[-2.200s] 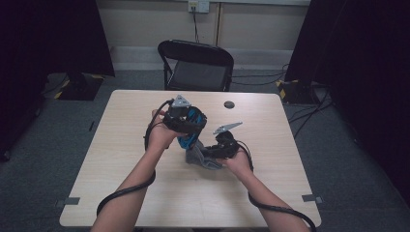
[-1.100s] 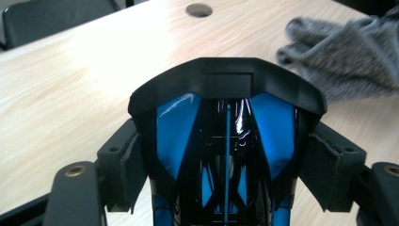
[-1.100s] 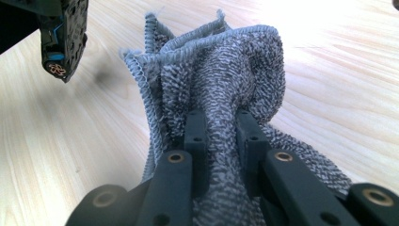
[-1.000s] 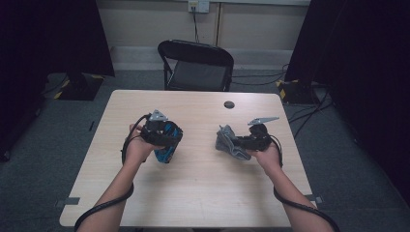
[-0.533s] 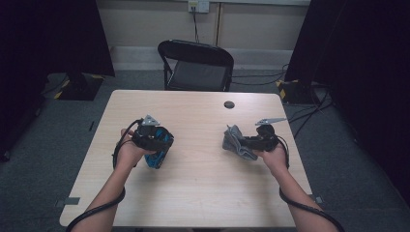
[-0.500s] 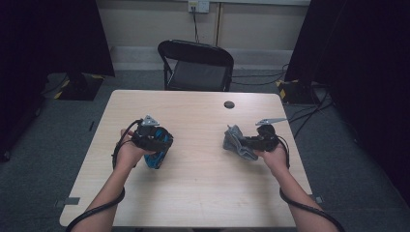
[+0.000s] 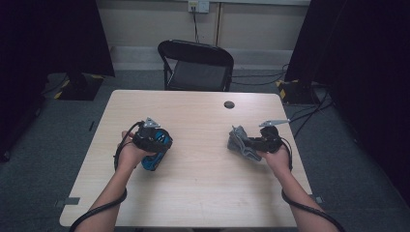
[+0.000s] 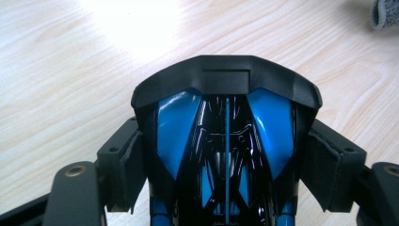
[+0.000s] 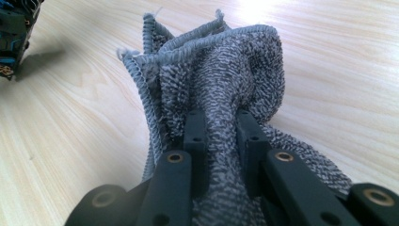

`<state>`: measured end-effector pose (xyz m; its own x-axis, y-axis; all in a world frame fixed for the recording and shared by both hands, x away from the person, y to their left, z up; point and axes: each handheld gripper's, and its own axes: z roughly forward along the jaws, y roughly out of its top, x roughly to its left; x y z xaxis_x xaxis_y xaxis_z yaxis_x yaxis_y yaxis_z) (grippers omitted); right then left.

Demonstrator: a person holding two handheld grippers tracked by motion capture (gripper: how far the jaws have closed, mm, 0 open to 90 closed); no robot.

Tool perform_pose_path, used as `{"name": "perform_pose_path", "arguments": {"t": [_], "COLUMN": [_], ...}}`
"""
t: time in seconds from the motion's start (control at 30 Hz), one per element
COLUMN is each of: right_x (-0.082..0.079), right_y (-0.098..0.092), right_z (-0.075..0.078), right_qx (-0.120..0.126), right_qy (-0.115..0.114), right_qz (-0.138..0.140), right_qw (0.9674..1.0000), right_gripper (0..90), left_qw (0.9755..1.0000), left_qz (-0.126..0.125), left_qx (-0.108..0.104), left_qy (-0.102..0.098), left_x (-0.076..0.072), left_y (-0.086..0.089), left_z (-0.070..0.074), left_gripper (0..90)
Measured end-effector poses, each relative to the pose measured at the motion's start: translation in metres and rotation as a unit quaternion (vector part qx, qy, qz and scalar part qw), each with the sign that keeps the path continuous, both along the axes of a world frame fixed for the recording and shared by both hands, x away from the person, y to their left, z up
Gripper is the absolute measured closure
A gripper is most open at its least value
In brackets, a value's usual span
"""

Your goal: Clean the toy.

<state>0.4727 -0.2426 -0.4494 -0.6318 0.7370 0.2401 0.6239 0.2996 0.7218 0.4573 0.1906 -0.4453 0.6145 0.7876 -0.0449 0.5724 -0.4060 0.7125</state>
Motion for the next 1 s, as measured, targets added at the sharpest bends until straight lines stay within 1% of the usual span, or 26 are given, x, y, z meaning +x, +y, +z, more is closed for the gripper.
{"name": "perform_pose_path", "arguments": {"t": [0.13, 0.27, 0.33, 0.4, 0.47, 0.57, 0.6, 0.63, 0.67, 0.7, 0.87, 0.9, 0.97, 1.0], "right_x": [0.000, 0.001, 0.001, 0.001, 0.001, 0.002, 0.002, 0.003, 0.003, 0.003, 0.003, 0.003, 0.003, 0.003], "right_y": [-0.005, -0.009, -0.010, -0.010, -0.009, -0.008, -0.008, -0.008, -0.008, -0.008, -0.007, -0.007, -0.008, -0.008], "right_z": [-0.001, -0.001, -0.002, -0.004, -0.006, -0.008, -0.008, -0.009, -0.010, -0.011, -0.015, -0.016, -0.017, -0.018], "right_qx": [-0.003, -0.002, -0.003, -0.007, -0.011, -0.011, -0.011, -0.011, -0.012, -0.013, -0.018, -0.018, -0.015, -0.016], "right_qy": [-0.002, -0.004, -0.003, -0.003, -0.003, -0.001, -0.001, -0.001, -0.002, -0.002, 0.002, -0.001, 0.000, 0.000], "right_qz": [-0.008, -0.015, -0.020, -0.019, -0.018, -0.019, -0.019, -0.019, -0.018, -0.020, -0.023, -0.023, -0.024, -0.024], "right_qw": [1.0000, 0.9999, 0.9998, 0.9998, 0.9998, 0.9998, 0.9998, 0.9998, 0.9998, 0.9997, 0.9996, 0.9996, 0.9996, 0.9996], "right_gripper": [78.1, 77.7, 77.7, 77.6, 77.7, 77.6, 77.6, 77.6, 77.6, 77.2, 76.2, 75.9, 75.5, 75.0], "left_qw": [1.0000, 0.9999, 0.9999, 0.9998, 0.9998, 0.9997, 0.9997, 0.9996, 0.9996, 0.9996, 0.9994, 0.9994, 0.9992, 0.9992], "left_qz": [0.008, 0.004, 0.004, 0.007, 0.005, 0.006, 0.009, 0.005, 0.007, 0.006, 0.006, 0.005, 0.005, 0.006], "left_qx": [-0.003, 0.011, 0.011, 0.012, 0.015, 0.016, 0.014, 0.019, 0.017, 0.021, 0.022, 0.025, 0.028, 0.026], "left_qy": [0.004, 0.007, 0.008, 0.012, 0.015, 0.018, 0.018, 0.020, 0.021, 0.020, 0.024, 0.025, 0.027, 0.028], "left_x": [0.003, 0.005, 0.007, 0.008, 0.009, 0.011, 0.012, 0.012, 0.013, 0.013, 0.014, 0.014, 0.015, 0.015], "left_y": [0.000, -0.003, -0.005, -0.006, -0.007, -0.008, -0.009, -0.009, -0.011, -0.011, -0.014, -0.014, -0.014, -0.014], "left_z": [-0.004, -0.009, -0.012, -0.015, -0.017, -0.021, -0.022, -0.023, -0.025, -0.025, -0.031, -0.032, -0.034, -0.035], "left_gripper": [25.2, 25.2, 25.2, 25.2, 25.2, 25.2, 25.1, 25.1, 25.2, 25.1, 25.1, 25.1, 25.1, 25.1]}}
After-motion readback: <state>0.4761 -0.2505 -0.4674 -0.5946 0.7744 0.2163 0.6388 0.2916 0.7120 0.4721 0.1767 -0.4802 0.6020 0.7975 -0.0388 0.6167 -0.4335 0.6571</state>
